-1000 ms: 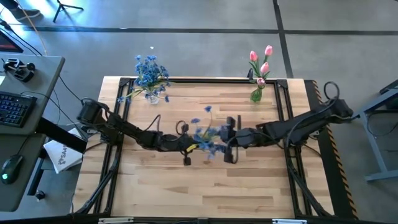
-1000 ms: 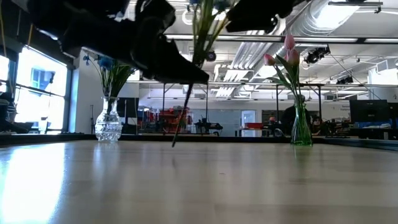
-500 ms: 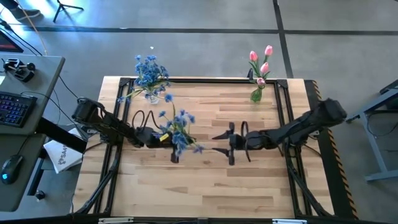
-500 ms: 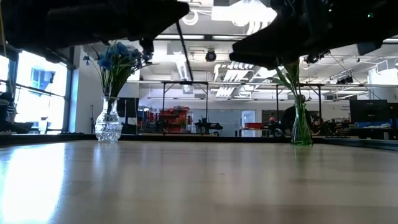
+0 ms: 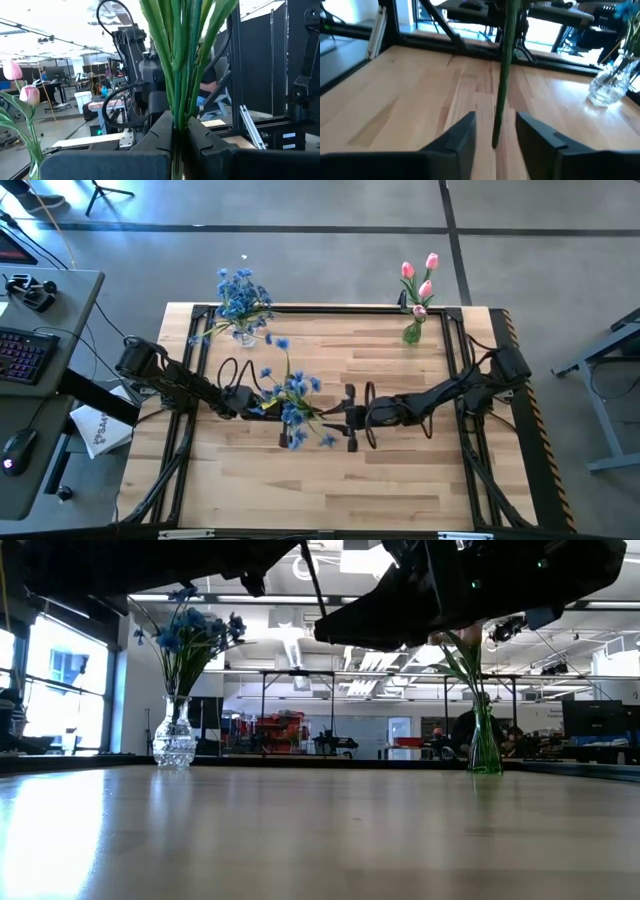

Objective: Sort flowers into vase by color
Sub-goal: Put the blue flowers into the transparent vase

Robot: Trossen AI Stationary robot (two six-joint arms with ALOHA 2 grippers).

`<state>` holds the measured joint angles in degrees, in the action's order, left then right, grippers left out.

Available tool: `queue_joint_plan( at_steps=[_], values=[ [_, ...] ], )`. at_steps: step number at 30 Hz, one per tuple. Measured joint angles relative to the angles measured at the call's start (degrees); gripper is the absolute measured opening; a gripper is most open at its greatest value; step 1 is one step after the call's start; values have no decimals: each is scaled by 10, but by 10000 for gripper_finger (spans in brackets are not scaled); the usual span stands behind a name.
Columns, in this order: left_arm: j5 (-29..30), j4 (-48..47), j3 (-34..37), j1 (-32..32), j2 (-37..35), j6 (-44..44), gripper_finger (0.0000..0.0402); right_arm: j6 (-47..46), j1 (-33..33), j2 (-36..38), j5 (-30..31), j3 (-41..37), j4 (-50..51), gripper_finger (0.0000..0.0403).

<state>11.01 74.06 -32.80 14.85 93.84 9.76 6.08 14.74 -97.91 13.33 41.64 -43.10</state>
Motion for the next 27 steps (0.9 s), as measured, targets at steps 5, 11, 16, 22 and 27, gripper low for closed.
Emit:
queue_joint_plan(
  at_steps=[5,11,16,22,27],
  values=[
    [9,-12,1,1,0,0,5,-15,3,8,4,-2,13,48],
    [27,-54,1,1,-7,14,40,-46,3,13,16,-2,41,12],
    [70,-223,1,3,-51,7,104,-56,3,13,27,-2,73,4],
    [105,-362,1,11,-87,-40,159,-61,2,13,41,-2,74,3],
    [106,-328,-1,15,-87,-36,167,-61,2,13,41,-2,75,2]
  ],
)
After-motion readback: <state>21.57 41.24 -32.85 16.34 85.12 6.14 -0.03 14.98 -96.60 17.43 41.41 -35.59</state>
